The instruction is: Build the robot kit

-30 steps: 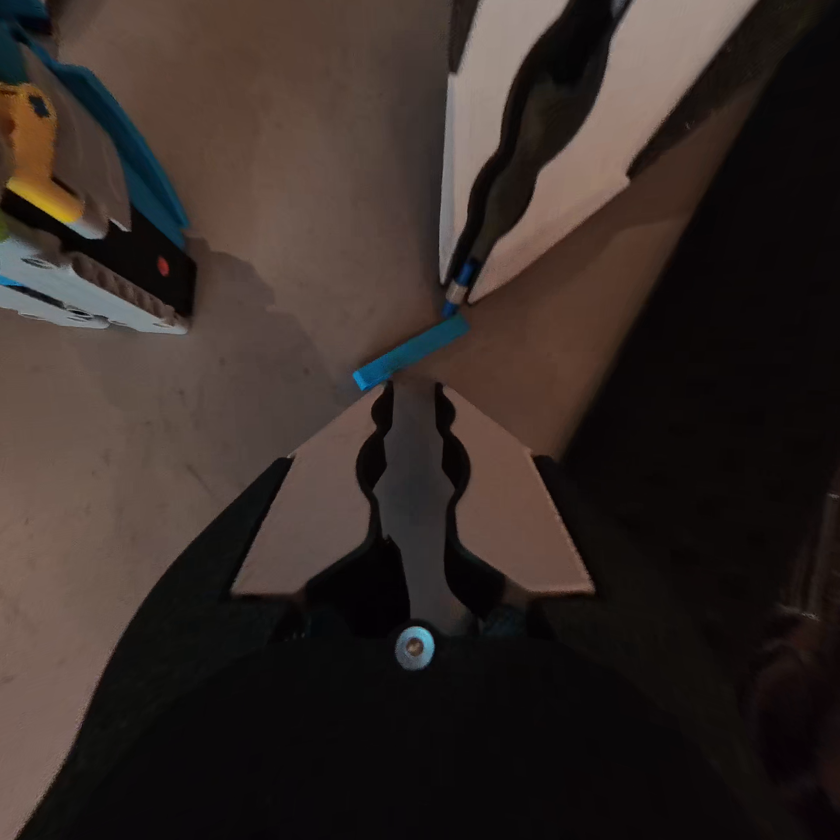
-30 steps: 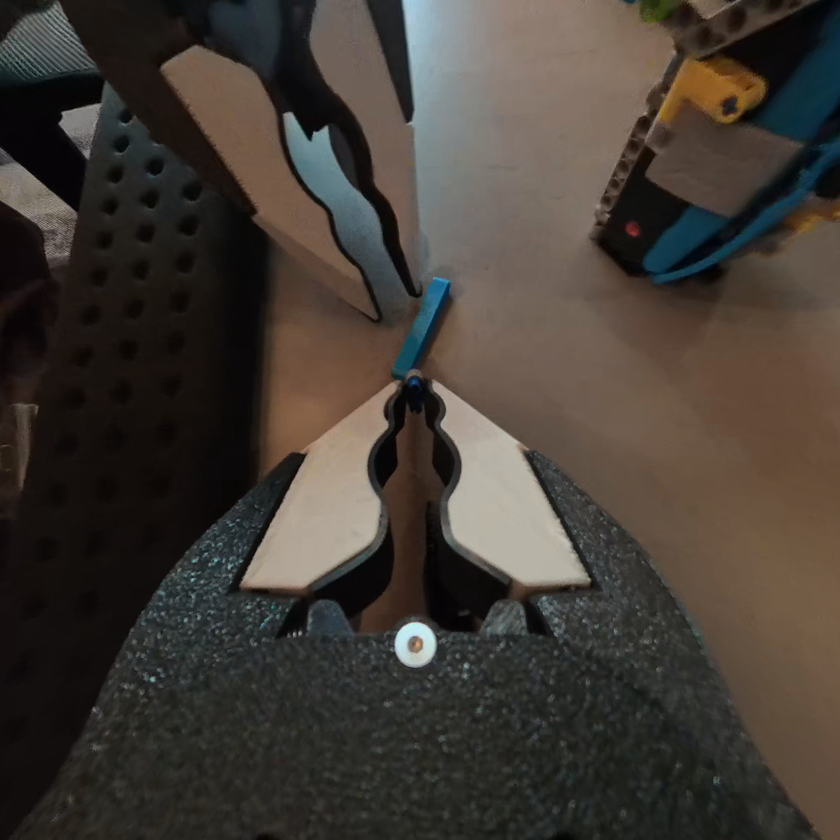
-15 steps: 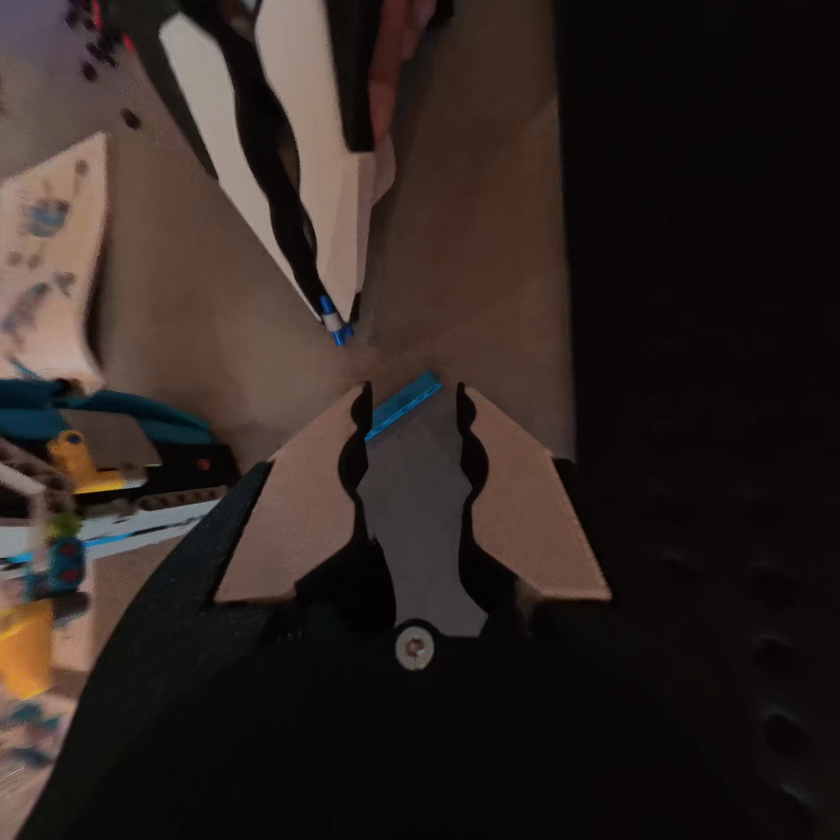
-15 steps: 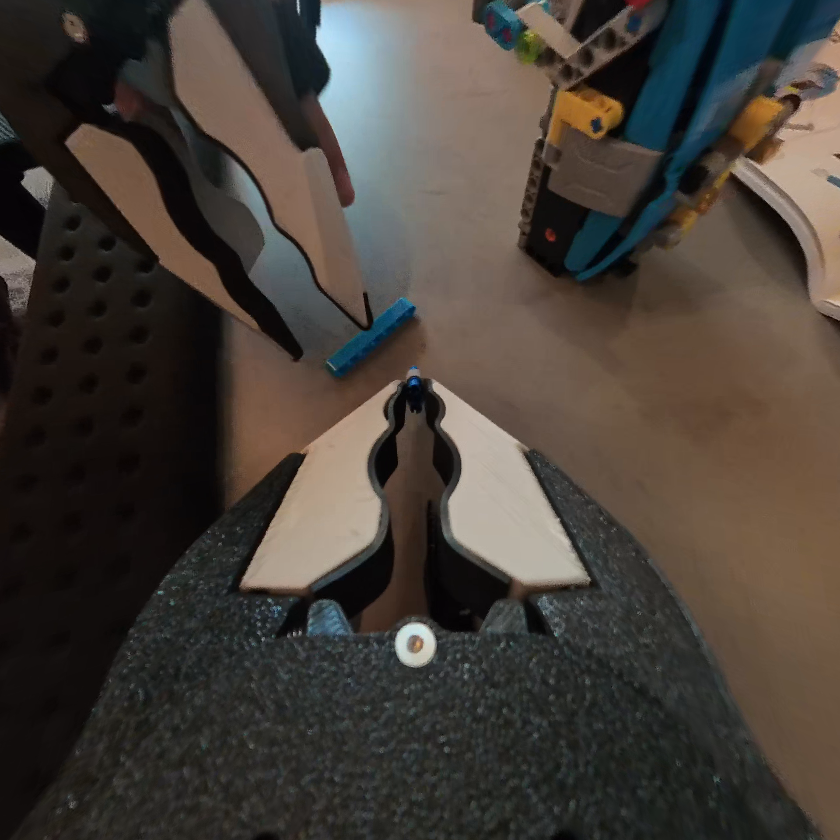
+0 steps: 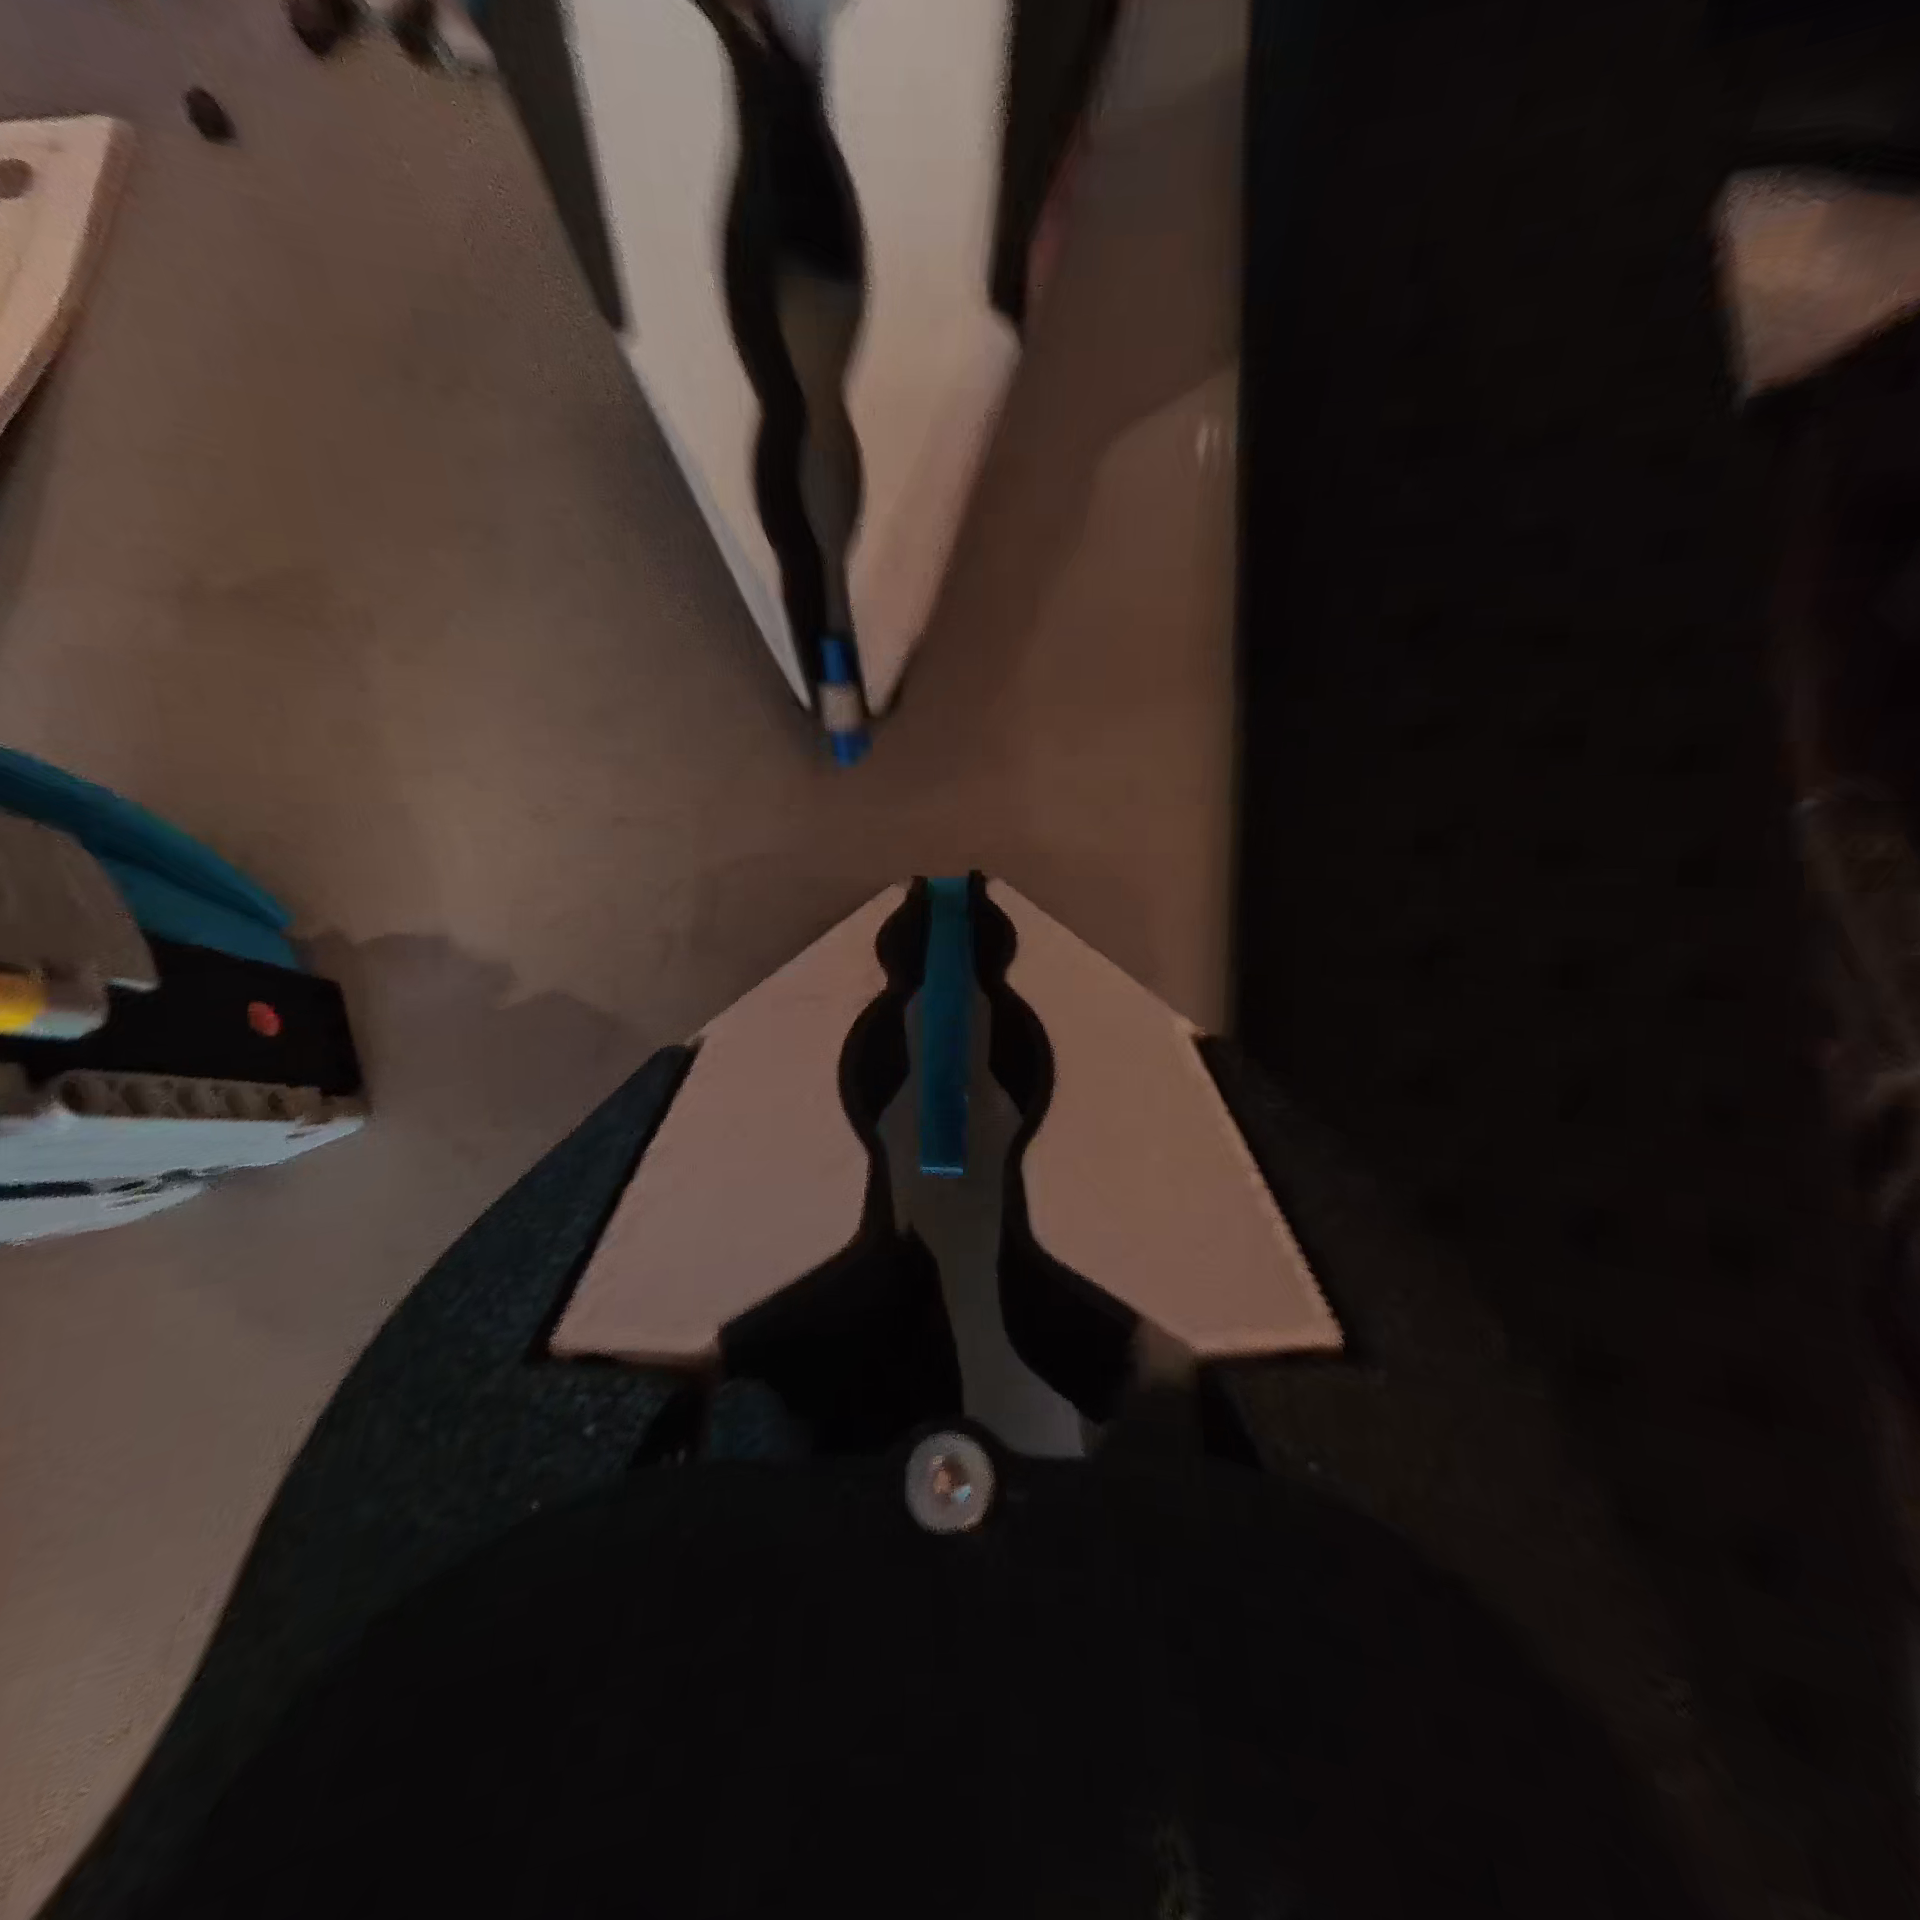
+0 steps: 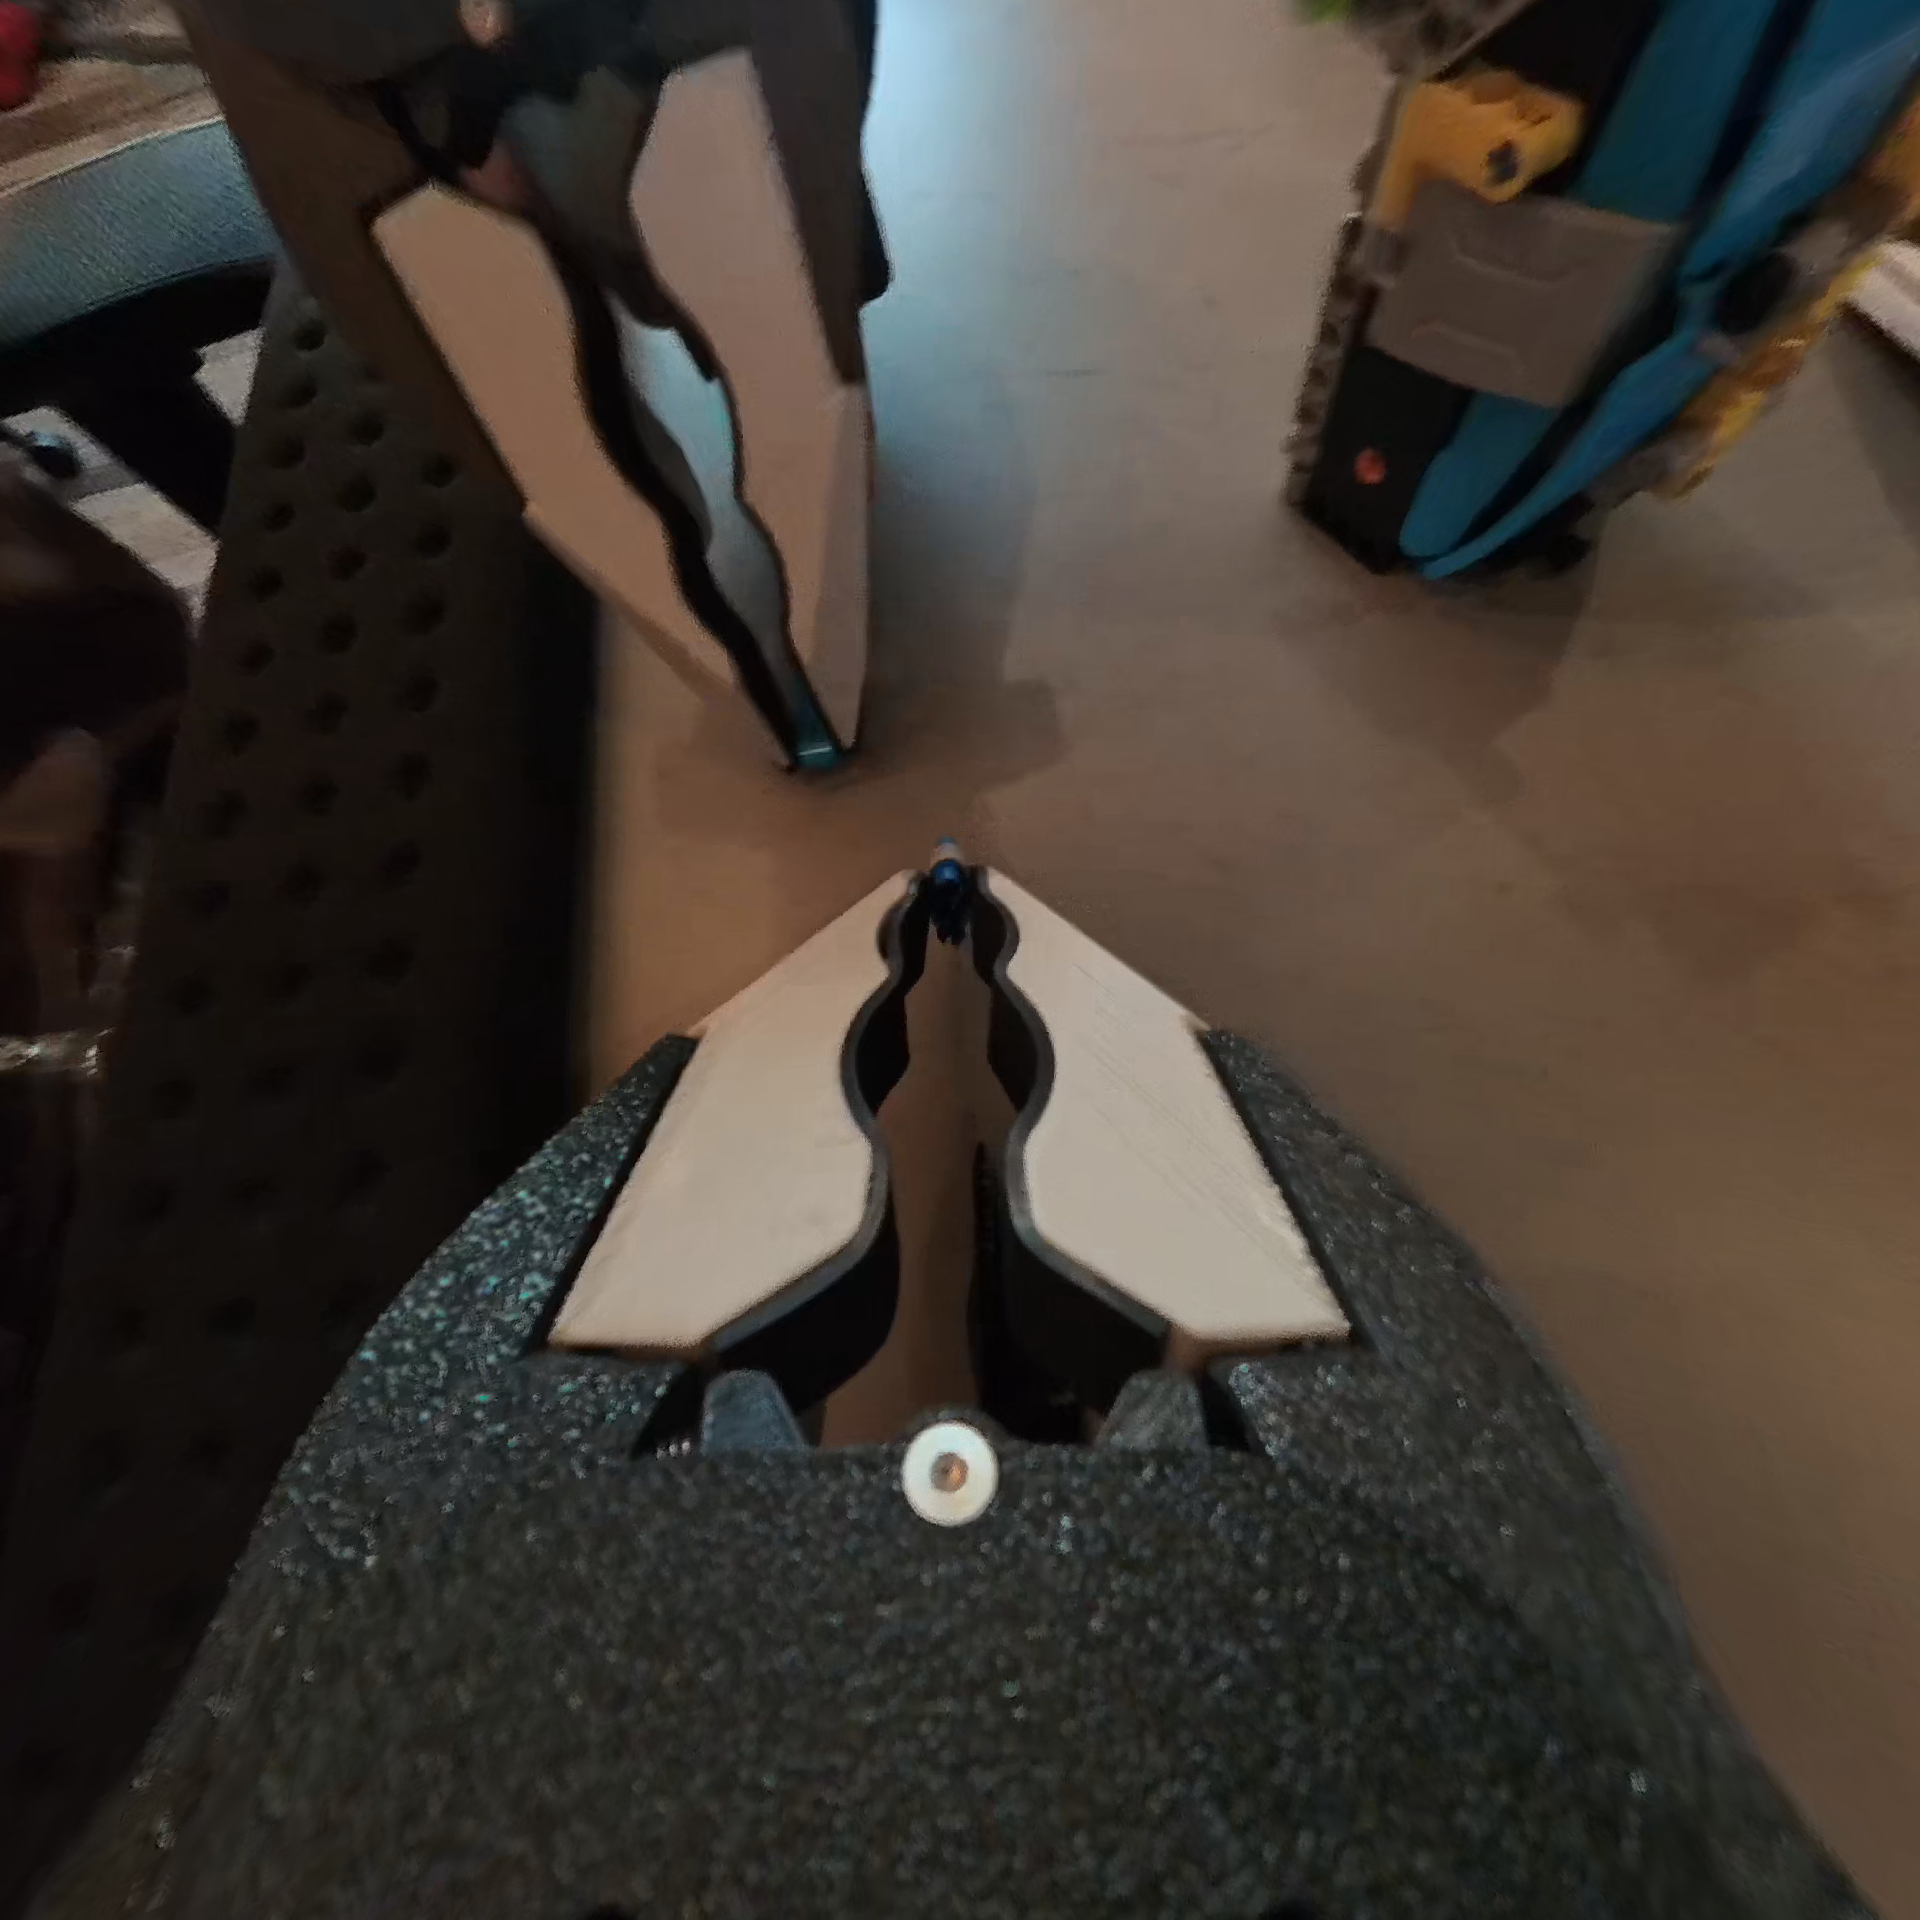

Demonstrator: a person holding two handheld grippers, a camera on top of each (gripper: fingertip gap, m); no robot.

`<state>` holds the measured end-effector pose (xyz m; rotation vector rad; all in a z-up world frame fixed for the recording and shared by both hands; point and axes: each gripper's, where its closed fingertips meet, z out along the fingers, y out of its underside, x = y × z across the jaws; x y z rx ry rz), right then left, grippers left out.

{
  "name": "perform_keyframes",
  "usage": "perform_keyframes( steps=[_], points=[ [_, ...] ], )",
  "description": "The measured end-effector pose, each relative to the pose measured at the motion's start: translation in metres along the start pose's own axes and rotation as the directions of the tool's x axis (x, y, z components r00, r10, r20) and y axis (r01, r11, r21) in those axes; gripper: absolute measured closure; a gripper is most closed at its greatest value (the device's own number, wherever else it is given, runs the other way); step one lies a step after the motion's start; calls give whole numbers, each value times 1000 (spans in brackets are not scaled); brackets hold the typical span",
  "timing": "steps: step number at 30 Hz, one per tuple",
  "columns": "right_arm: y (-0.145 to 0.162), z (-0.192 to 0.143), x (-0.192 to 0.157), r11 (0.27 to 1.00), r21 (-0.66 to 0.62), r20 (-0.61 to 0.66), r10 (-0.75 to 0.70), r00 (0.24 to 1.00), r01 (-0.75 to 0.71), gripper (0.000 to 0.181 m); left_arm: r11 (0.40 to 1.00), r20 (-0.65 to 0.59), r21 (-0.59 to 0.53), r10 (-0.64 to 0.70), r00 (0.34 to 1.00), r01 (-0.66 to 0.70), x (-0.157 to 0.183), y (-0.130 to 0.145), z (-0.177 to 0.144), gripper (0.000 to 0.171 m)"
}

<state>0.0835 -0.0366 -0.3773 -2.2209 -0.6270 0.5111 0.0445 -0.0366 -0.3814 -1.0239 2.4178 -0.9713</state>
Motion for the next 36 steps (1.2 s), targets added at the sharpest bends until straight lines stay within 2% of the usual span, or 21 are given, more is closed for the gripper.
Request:
perform_keyframes(
  steps=[2,3,5,7,11,15,17,20,23,26,32,36],
  points=[
    [0,4,-9,1000,-7,38,-7,999,7,173,978,-52,155,-135,990,141,3,-21,-11,165],
    [0,7,-12,1000,-12,48,-9,999,9,173,945,-98,247,-195,976,214,4,-34,-19,165],
    [-2,13,-16,999,-20,48,-25,999,26,173,832,-222,409,-309,925,376,2,-58,-40,165],
    [-11,16,-27,1000,12,100,-18,995,17,173,704,-338,493,-387,858,511,-5,-71,-56,165],
    [-47,18,-53,985,155,225,38,974,-74,173,500,-531,531,-432,729,684,-15,-84,-76,165],
    [-84,10,-54,928,319,258,109,960,-191,174,379,-629,526,-429,648,761,-20,-91,-86,165],
    [-90,8,-51,909,354,253,134,958,-221,174,325,-670,513,-427,607,794,-22,-94,-91,165],
    [-93,2,-48,888,386,267,152,952,-250,174,331,-655,520,-438,616,788,-24,-92,-90,165],
    [-99,-9,-47,845,411,361,193,912,-341,173,346,-621,528,-466,630,776,-25,-88,-85,164],
    [-97,-10,-46,834,397,396,222,891,-384,173,353,-590,540,-489,643,764,-29,-86,-83,163],
    [-101,-16,-45,767,380,520,285,805,-517,174,390,-504,557,-542,672,733,-37,-79,-79,166],
    [-94,-11,-36,763,353,500,336,798,-542,174,428,-458,548,-565,686,719,-37,-74,-73,164]
  ],
)
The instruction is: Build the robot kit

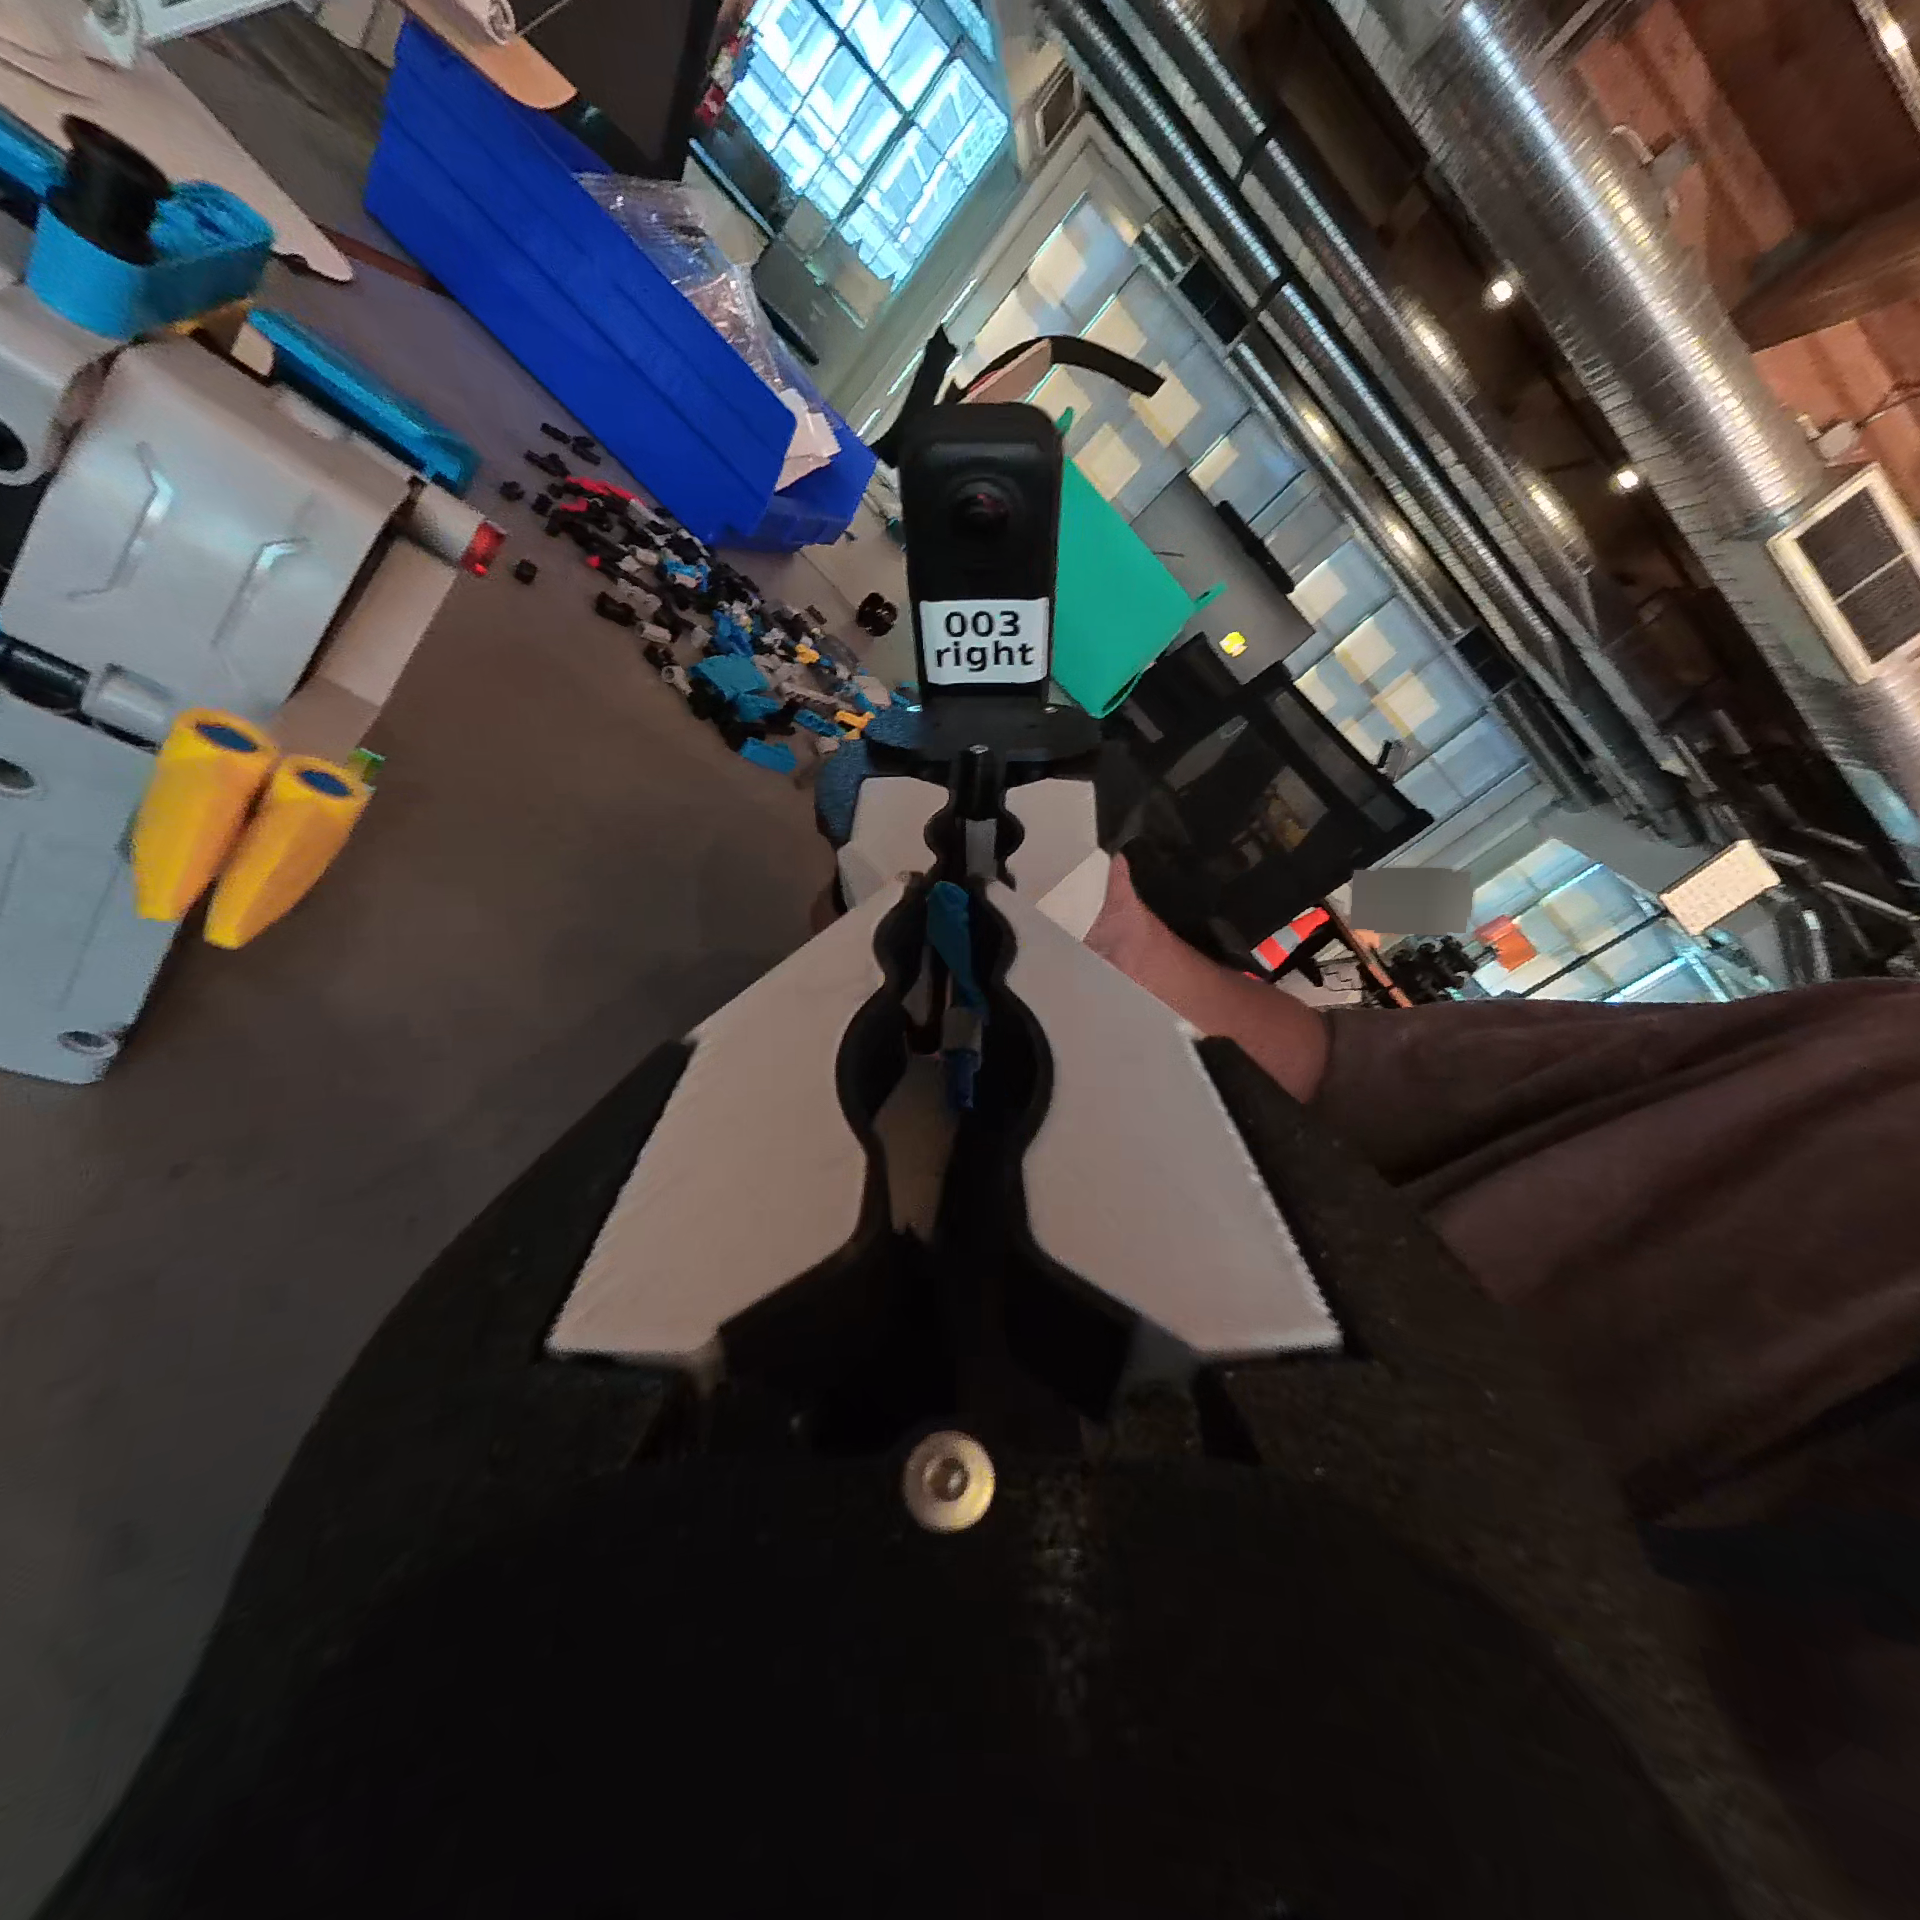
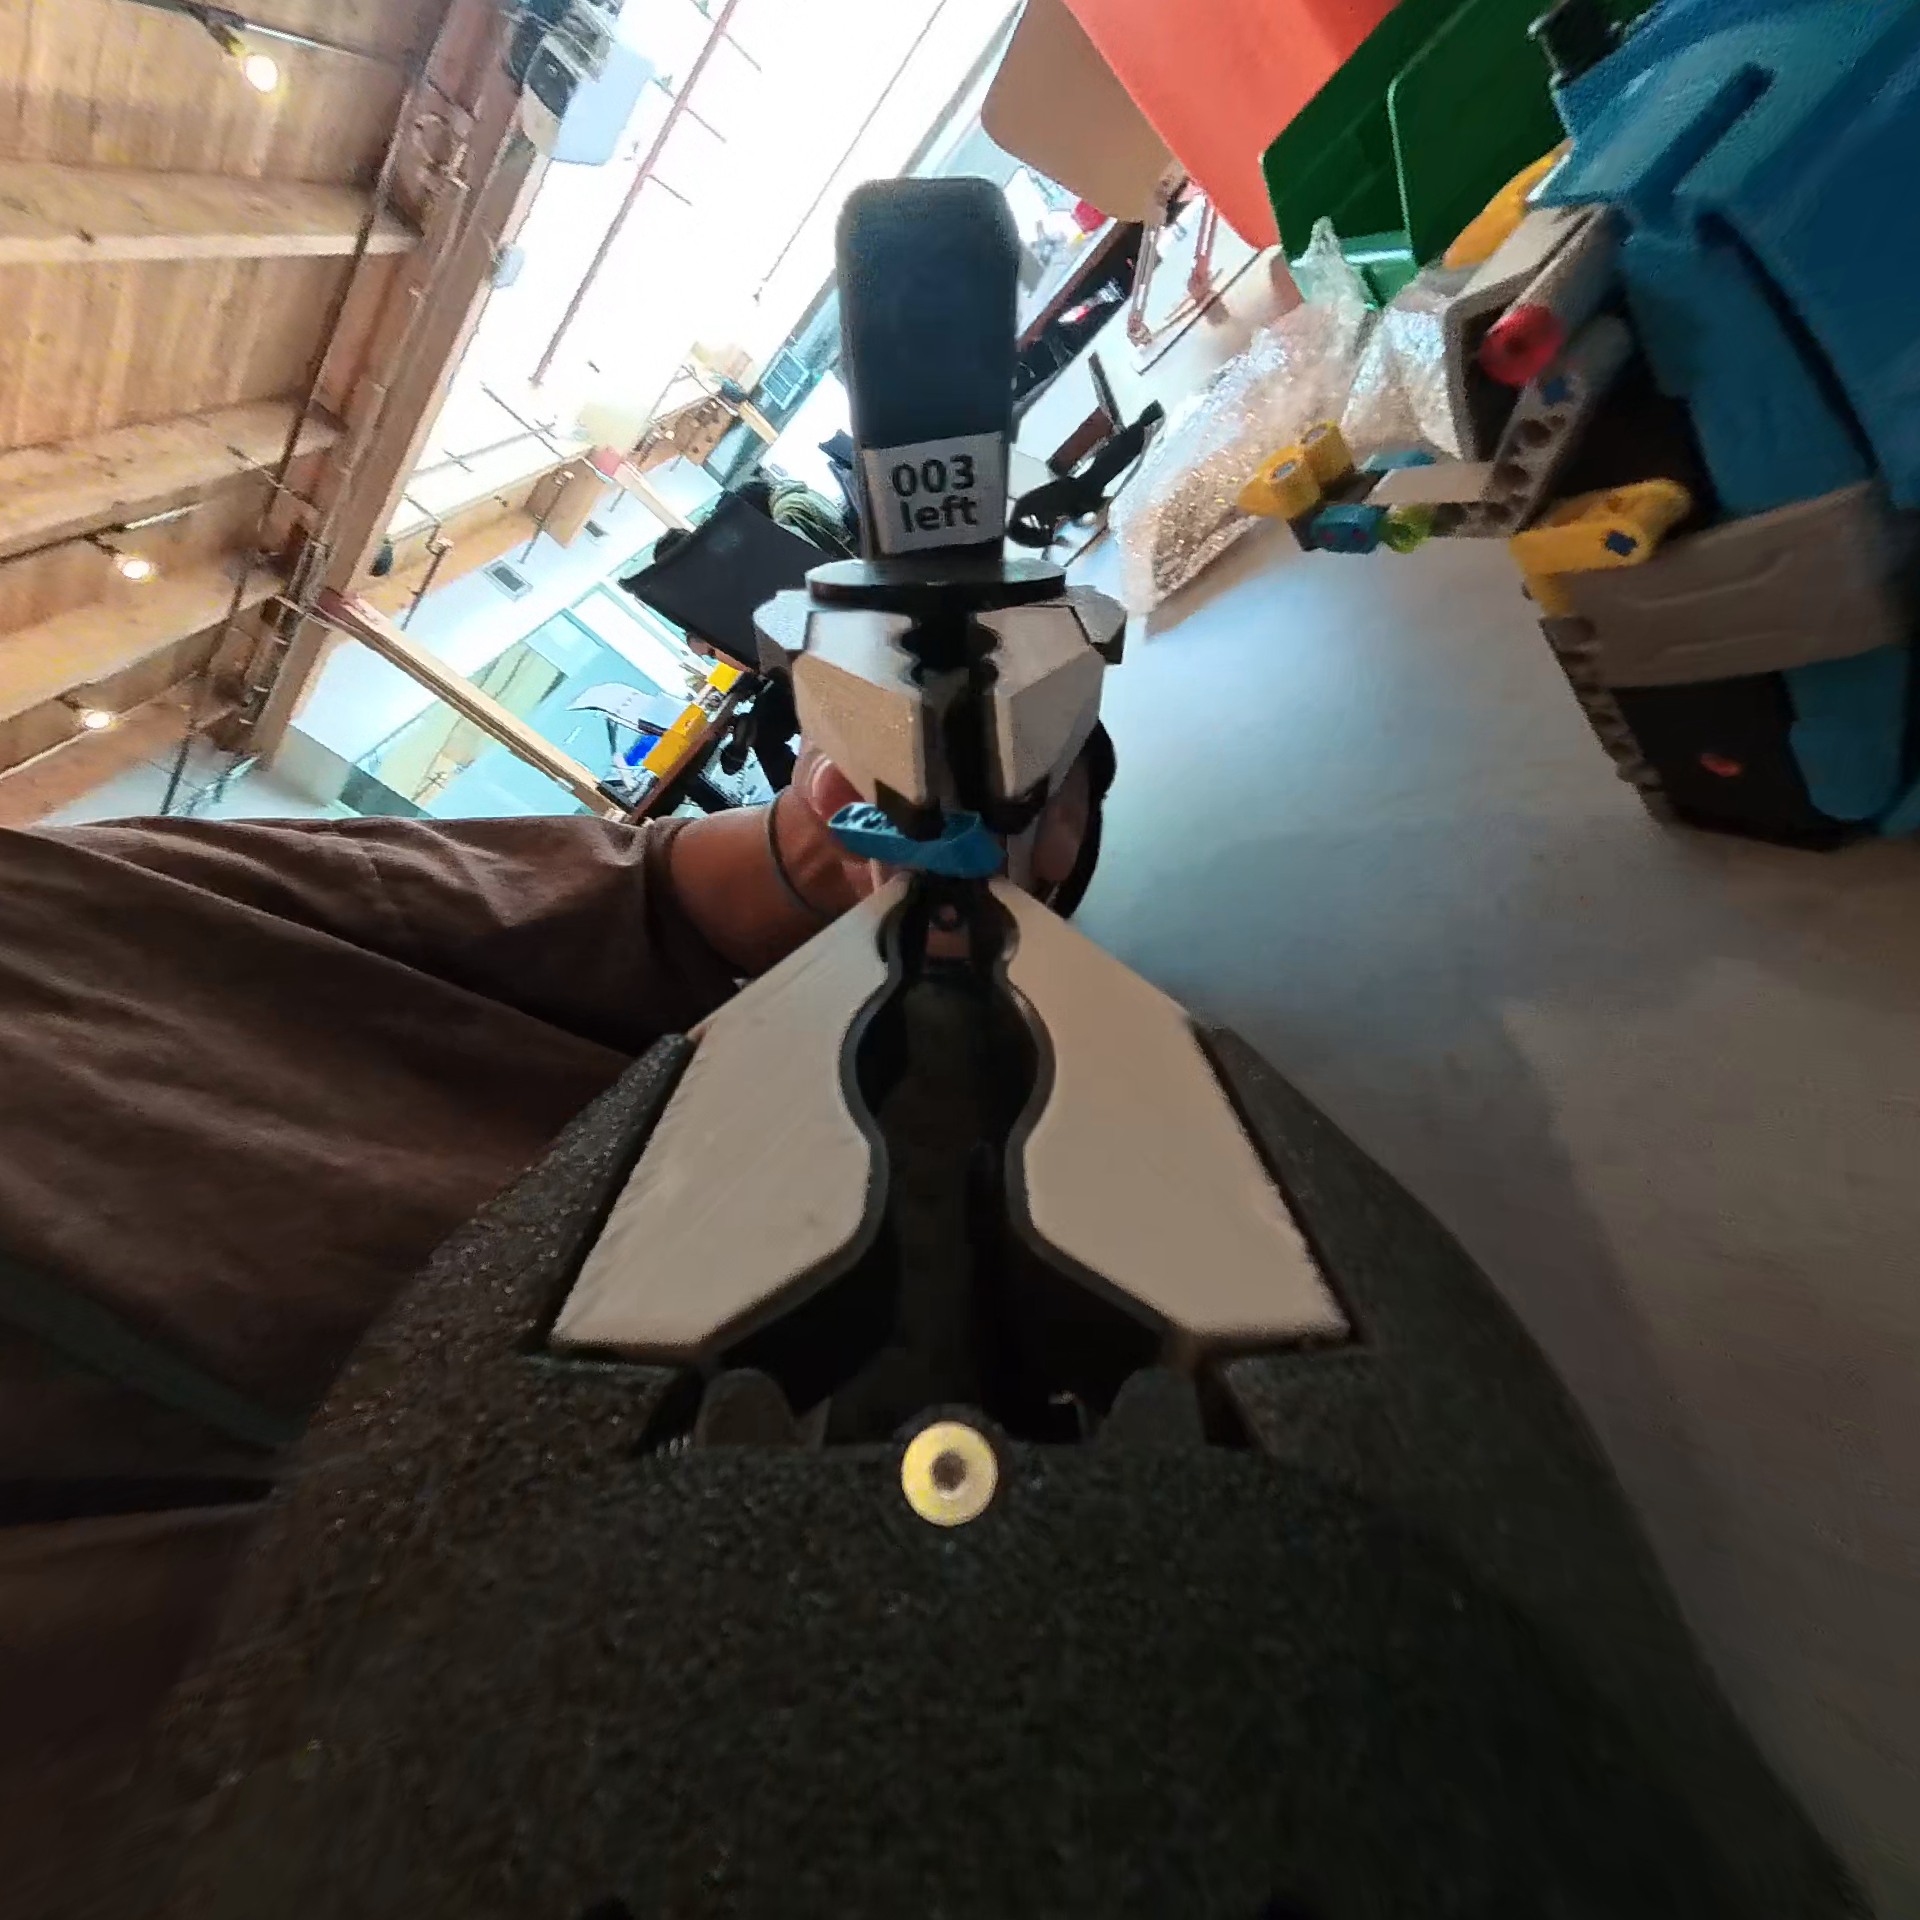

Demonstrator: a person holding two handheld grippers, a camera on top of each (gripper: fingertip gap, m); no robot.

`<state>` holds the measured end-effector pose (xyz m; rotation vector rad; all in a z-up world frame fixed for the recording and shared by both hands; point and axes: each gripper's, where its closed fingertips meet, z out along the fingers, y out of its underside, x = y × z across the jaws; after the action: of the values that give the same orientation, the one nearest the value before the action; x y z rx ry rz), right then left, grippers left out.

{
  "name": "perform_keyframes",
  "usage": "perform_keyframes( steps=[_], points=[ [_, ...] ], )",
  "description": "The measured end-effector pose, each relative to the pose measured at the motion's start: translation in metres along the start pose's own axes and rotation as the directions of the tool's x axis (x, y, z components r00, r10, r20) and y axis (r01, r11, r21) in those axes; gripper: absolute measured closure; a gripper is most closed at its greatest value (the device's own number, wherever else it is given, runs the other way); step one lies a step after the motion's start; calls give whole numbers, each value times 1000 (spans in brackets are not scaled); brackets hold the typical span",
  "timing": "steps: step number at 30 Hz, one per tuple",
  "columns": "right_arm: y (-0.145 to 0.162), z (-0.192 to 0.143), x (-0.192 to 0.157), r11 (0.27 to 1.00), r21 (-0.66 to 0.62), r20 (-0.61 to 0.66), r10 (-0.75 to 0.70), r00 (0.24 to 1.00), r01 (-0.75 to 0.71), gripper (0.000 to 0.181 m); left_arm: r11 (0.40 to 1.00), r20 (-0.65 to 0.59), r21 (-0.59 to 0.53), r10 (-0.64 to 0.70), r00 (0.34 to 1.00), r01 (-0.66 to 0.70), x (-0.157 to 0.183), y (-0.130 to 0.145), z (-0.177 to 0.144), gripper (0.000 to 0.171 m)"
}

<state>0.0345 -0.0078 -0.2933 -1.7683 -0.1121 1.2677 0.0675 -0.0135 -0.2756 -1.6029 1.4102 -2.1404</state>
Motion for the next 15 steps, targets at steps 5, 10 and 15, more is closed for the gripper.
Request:
perform_keyframes(
  steps=[5,10,15],
  points=[
    [5,-1,8,999,-24,-33,27,999,-28,174,996,140,-59,77,987,-70,-19,4,-4,162],
    [12,-2,18,998,-62,-81,28,996,-33,174,985,165,-146,111,980,-87,-22,15,-7,162],
    [21,-6,36,987,-150,-210,-93,973,62,174,967,192,-247,110,975,-61,-30,31,-7,152]
  ],
)
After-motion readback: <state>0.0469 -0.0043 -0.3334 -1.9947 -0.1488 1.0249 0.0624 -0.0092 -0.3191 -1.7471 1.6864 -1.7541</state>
